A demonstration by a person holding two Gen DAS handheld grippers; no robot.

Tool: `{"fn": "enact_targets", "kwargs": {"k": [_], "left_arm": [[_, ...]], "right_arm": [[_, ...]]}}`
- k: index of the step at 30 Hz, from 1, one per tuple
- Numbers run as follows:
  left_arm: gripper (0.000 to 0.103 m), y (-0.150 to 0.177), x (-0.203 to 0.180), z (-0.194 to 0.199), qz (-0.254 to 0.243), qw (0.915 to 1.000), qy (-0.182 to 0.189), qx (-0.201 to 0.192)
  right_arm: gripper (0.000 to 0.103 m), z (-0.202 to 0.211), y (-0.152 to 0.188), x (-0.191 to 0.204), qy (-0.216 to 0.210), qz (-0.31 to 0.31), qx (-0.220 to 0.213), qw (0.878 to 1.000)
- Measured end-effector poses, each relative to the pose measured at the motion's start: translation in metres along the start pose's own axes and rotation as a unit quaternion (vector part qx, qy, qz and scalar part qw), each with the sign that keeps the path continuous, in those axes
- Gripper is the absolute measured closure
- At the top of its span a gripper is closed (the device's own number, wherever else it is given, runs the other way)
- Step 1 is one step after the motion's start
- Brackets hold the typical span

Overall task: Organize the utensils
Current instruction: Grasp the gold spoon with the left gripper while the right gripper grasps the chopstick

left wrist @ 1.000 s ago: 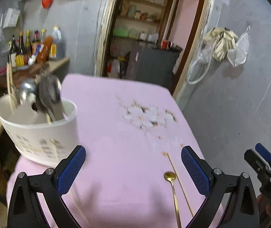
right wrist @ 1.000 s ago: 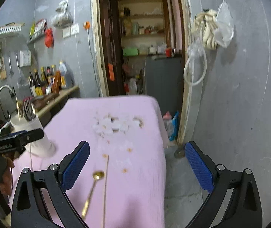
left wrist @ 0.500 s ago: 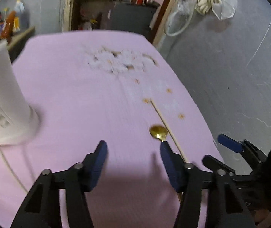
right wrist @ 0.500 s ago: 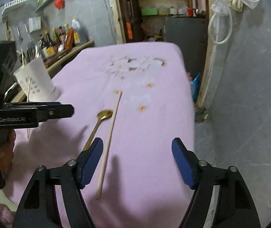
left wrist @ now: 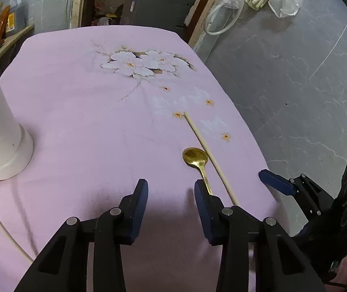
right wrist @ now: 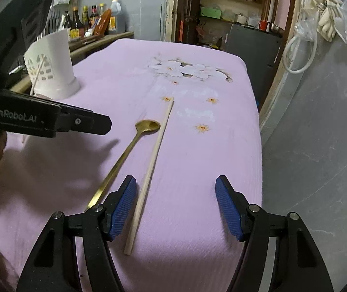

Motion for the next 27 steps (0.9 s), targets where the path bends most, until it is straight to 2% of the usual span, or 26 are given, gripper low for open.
{"fn": "enact_targets", "kwargs": {"k": [5,11,19,23,27], "left_arm": [[0.069,-0.001,-0.004,-0.005,-0.004,0.9999,0.011,0.012],[0.070,-0.004,-0.012,-0.016,-0.005,0.9992,0.028,0.028],[0.073,-0.011,-0.026,-0.030,-0.021,0.9988,0.007,0.045],[0.083,-0.018,-0.029,-0.036,-0.026,0.9986,-0.016,0.044],[0.085,-0.024,-0.028,-0.039,-0.018,0.9988,-0.015,0.044]], "right_arm": [[0.061,0.005,-0.002,-0.007,0.033,0.002,0.003,0.999],[0.095,0.007,-0.003,-0.034,0.045,-0.031,0.003,0.999],[0.099,0.007,0.001,-0.048,0.012,-0.064,0.012,0.998],[0.099,0.004,0.003,-0.054,-0.013,-0.083,0.026,0.996],[0.098,-0.002,0.001,-0.064,-0.044,-0.113,0.034,0.992]]}}
Point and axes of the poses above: each gripper's, at about its wrist camera, not at the fingertips, and z roughly against the way its jaws point, x to its left, y to its underside, the point moved 3 cm from there along -z, roughly the way its jaws point, and after that the axes turned 2 degrees about x, right-handed, at the moved point
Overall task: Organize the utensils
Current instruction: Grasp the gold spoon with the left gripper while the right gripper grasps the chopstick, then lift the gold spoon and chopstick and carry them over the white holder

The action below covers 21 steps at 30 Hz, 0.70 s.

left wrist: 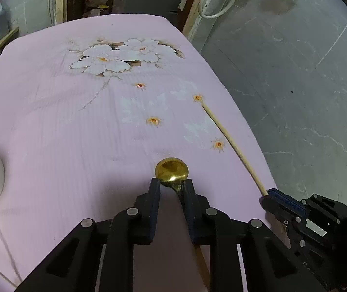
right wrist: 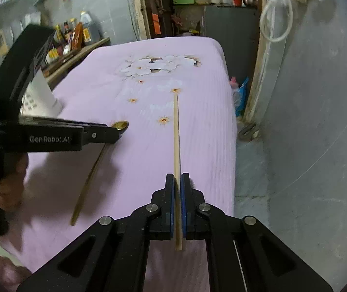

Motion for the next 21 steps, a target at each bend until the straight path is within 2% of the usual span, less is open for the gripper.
{"fn": "enact_targets", "kwargs": {"k": [10,21], "left_arm": [[0.095,-0.008,0.021,-0.004,0.042,0.9986,0.026,0.021],[0.095,-0.011,0.035,-0.003,0.043,0.9960,0.042,0.066]], "right_arm": [[0.092,-0.037,-0.039,-0.012,-0.074,-0.031,0.054,0.995],[0.092,-0.087,-0.084,0.010,-0.108,0.022,0.131,0.985]]}}
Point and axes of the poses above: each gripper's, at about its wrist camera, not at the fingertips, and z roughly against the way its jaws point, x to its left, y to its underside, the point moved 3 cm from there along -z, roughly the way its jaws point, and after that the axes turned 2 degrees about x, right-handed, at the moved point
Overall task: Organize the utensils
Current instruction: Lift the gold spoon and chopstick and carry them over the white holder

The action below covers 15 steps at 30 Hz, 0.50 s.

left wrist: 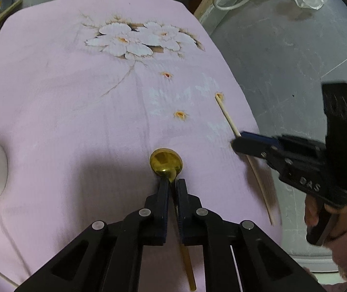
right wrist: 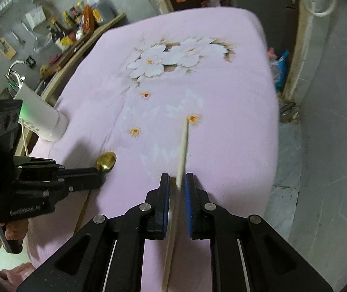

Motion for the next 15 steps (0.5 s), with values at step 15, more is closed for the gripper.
{"fn": "enact_targets", "kwargs": {"k": [15], "left_arm": [[0.099,-0.002,0.004,0.006,0.021,0.9992,0.033,-0.006]], "right_arm": [[0.099,0.012,-0.012,0.004,-0.067,-0.102,-0.046,0.992]]}}
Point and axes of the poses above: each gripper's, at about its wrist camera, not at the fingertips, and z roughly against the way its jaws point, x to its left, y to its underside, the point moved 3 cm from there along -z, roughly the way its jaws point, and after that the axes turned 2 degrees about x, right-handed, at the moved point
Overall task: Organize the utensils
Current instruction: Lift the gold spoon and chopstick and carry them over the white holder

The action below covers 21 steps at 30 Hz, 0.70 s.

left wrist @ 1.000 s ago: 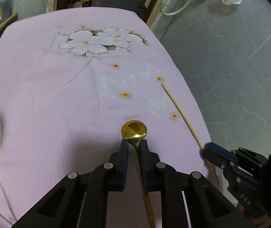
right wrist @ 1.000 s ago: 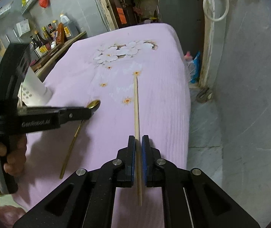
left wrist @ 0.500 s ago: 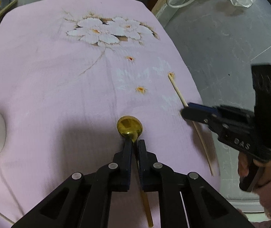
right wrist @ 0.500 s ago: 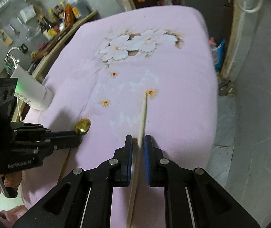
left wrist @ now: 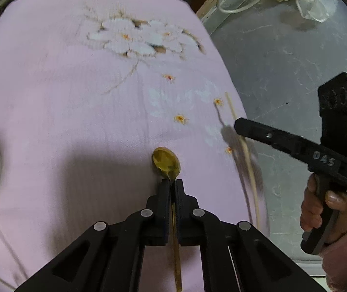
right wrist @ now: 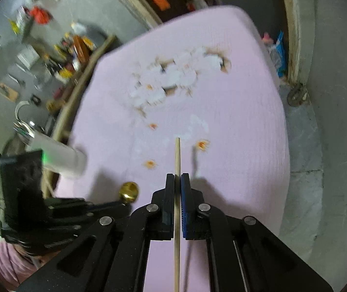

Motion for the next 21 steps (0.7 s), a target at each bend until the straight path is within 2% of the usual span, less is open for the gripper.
{"fn": "enact_targets", "kwargs": {"k": [4,6,10,16,21], "left_arm": [[0.099,0.006,-0.007,0.031,-0.024,0.9982,0.019,-0.051],[0.100,0.009,-0.009,0.052,-0.034,0.9957,0.024,-0.083],[0.100,0.017,-0.004,0.089,-0.038,0.9890,0.032,-0.139],[0.100,0.016,0.013,0.138,-0.034,0.9782,0.029,-0.203],[0.100,0.015,0.033,0.203,-0.039,0.9655,0.018,-0.257]], "right_arm": [[0.099,0.028,0.009,0.018,-0.005,-0.006,-0.073,0.997],[0.099,0.046,0.011,0.020,-0.009,-0.009,-0.105,0.994],[0.099,0.076,0.019,0.049,-0.011,-0.001,-0.175,0.984],[0.099,0.098,0.016,0.103,-0.022,0.022,-0.235,0.971],[0.099,0.120,0.007,0.154,-0.052,0.046,-0.293,0.954]]}}
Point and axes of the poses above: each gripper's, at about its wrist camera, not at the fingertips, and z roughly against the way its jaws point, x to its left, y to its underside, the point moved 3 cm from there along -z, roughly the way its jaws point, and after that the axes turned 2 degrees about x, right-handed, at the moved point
